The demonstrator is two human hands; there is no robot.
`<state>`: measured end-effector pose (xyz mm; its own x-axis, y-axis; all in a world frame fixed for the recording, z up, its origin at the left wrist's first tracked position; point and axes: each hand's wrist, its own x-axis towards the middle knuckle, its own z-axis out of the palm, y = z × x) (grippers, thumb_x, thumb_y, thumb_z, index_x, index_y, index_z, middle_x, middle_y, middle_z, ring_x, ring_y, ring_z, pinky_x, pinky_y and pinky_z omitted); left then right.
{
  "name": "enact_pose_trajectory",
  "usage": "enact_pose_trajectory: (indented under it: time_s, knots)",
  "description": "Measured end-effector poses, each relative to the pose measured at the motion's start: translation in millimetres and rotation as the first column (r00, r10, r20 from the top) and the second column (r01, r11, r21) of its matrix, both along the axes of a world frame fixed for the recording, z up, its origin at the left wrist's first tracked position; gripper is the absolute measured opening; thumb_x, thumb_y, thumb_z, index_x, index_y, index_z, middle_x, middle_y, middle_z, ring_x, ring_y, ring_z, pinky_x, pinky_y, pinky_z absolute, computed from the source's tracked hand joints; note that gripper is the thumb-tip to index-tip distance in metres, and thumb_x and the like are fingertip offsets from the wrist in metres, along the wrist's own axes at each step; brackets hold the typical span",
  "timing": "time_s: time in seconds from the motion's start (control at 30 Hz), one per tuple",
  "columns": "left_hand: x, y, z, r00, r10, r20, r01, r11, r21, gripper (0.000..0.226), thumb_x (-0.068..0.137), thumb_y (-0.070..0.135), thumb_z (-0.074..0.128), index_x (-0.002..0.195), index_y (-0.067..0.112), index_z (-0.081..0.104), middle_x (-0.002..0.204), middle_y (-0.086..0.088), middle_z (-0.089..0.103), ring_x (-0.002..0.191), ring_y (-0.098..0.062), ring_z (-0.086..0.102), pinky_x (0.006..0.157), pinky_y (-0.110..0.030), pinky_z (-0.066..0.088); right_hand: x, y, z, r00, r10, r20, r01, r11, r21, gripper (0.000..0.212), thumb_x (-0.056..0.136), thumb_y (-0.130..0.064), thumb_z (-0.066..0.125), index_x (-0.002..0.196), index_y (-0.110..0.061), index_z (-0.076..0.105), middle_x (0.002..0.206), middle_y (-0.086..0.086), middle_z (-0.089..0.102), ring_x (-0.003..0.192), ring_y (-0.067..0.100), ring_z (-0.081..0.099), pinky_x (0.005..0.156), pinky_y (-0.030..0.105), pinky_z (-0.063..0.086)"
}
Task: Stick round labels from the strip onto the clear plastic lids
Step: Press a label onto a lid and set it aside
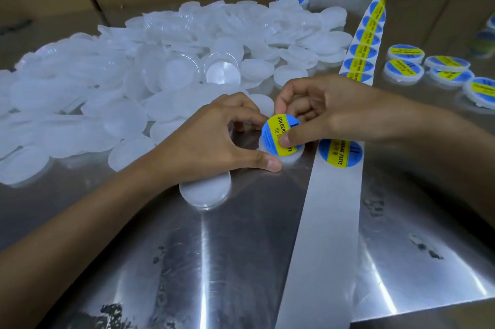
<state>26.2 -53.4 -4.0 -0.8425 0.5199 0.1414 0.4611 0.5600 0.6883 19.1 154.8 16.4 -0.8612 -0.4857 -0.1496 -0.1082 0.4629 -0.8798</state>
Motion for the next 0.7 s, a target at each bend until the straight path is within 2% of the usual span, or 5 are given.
enact_pose_trajectory:
  time_s: [0.13, 0.5, 0.7]
  knots:
    - [0.2, 0.9, 0.1, 1.000, 0.006, 0.015, -0.006, 1.000, 0.001, 0.040, 0.052, 0.055, 0.082, 0.088, 0.045, 0.070, 0.102, 0.009, 0.061, 0.095, -0.010, 0.054, 0.084, -0.023, 0.043, 0.7, -0.7, -1.7, 1.000, -0.004, -0.019, 0.004, 1.000, 0.000, 0.027, 0.078, -0.003, 0.078, 0.095, -0.015, 0.060, 0.092, 0.018, 0.071, 0.075, 0.022, 0.061, 0.076, 0.042, 0.050]
    - [-1.6, 0.5, -2.1, 0.999, 0.032, 0.012, -0.032, 0.999, -0.020, 0.051, 0.051, 0.057, 0.081, 0.096, 0.036, 0.075, 0.100, 0.015, 0.060, 0.093, -0.009, 0.055, 0.082, -0.020, 0.043, 5.4, -1.2, -2.7, 0.997, 0.006, -0.078, -0.004, 1.000, 0.026, 0.026, 0.079, -0.003, 0.078, 0.096, -0.014, 0.061, 0.092, 0.017, 0.069, 0.071, 0.018, 0.056, 0.073, 0.036, 0.051]
    - [-1.0, 0.4, -1.1, 0.999, 0.031, 0.015, -0.031, 0.999, -0.025, 0.045, 0.051, 0.058, 0.081, 0.092, 0.042, 0.071, 0.099, 0.016, 0.060, 0.093, -0.008, 0.054, 0.081, -0.018, 0.041, 7.0, -2.4, -4.8, 0.992, 0.008, -0.127, 0.000, 0.998, 0.062, 0.026, 0.079, -0.005, 0.077, 0.095, -0.016, 0.061, 0.083, 0.005, 0.070, 0.061, 0.005, 0.057, 0.060, 0.020, 0.050]
